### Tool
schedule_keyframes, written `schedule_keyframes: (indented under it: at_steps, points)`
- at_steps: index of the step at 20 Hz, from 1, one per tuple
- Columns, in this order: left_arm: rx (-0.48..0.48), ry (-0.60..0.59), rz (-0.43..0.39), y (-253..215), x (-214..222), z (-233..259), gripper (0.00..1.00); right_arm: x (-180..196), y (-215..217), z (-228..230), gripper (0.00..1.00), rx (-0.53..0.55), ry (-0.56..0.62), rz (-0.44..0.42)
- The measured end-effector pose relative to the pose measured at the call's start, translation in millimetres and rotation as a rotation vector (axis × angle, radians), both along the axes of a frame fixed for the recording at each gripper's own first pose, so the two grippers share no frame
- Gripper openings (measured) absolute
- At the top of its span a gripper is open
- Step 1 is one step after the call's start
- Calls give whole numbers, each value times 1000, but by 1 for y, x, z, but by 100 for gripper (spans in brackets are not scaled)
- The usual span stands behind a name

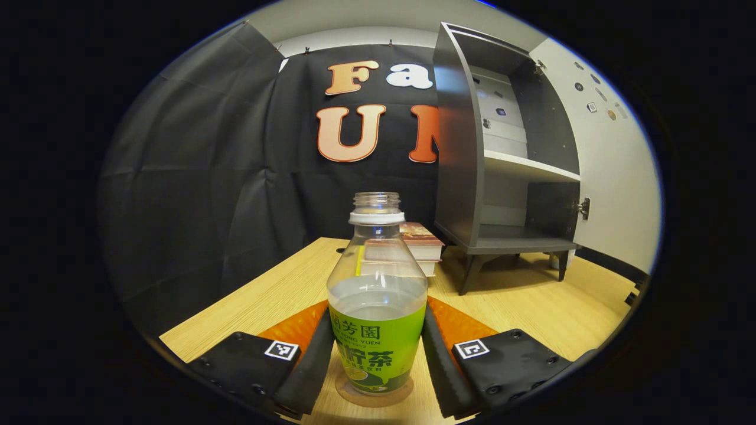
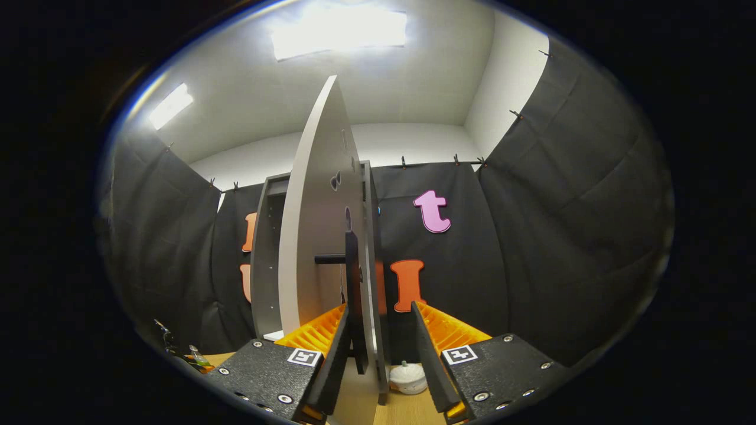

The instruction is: Open the cabinet door with the right hand, grasp the bottle in the cabinet with the left hand and place it on the coaster, then close the cabinet door with the right hand.

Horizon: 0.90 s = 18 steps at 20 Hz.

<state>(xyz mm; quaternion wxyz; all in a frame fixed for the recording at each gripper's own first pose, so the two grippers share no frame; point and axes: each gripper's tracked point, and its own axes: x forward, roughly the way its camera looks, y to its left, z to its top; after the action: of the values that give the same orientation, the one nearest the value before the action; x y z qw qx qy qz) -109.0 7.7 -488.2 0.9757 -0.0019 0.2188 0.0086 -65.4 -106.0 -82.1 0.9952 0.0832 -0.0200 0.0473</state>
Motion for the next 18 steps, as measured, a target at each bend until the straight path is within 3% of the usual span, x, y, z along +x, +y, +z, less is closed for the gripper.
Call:
schedule_keyframes:
  at_steps: [7,15,16,17,18]
  points:
    - [10,-30,-6,0,-2,5,87,0,0,0,60,3,2,5]
    - [34,-60,-21,-6,2,36,87,0,0,-6,60,-9,42,16]
    - [31,-63,-26,-7,3,41,88,0,-2,-8,60,-12,48,11]
    - [32,-69,-24,-7,5,48,89,-1,-2,-8,68,-16,57,13]
    - [30,-75,-26,-9,4,52,89,-2,-2,-10,65,-19,66,15]
